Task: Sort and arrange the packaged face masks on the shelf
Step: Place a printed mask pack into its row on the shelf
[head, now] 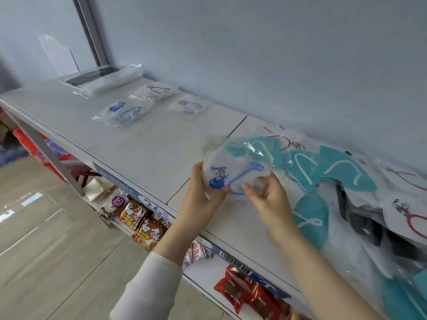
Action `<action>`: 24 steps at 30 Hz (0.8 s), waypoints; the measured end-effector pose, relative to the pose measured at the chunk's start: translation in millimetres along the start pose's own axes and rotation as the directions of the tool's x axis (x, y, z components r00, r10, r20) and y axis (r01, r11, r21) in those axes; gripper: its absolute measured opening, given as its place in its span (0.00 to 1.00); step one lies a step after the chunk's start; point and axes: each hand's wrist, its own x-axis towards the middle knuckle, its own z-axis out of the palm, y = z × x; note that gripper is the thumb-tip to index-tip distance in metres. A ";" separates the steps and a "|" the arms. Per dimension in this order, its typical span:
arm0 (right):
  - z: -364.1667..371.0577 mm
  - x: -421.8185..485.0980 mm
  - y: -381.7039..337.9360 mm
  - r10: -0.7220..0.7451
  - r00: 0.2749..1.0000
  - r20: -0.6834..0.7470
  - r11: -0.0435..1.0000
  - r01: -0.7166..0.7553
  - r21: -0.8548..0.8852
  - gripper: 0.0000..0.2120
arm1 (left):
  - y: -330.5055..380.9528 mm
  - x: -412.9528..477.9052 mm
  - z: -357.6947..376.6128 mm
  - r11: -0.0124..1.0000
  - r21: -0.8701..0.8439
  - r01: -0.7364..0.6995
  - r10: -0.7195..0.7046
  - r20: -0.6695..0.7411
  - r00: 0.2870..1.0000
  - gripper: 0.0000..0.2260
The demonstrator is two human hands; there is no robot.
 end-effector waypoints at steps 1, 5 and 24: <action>-0.6 -1.3 0.0 0.012 1.000 -0.001 1.000 -0.012 -0.003 0.15 | -0.4 -0.8 0.3 1.000 0.013 0.009 -0.009 -0.009 1.000 0.17; -6.5 -6.3 2.7 0.005 1.000 0.023 1.000 -0.005 -0.026 0.12 | 2.8 -4.0 2.6 0.998 0.014 0.063 -0.063 -0.034 0.997 0.13; 122.1 -63.4 -10.1 0.205 0.916 0.345 0.974 -0.226 0.021 0.08 | 17.4 -109.7 -127.0 0.965 -0.202 0.171 -0.241 -0.404 0.883 0.09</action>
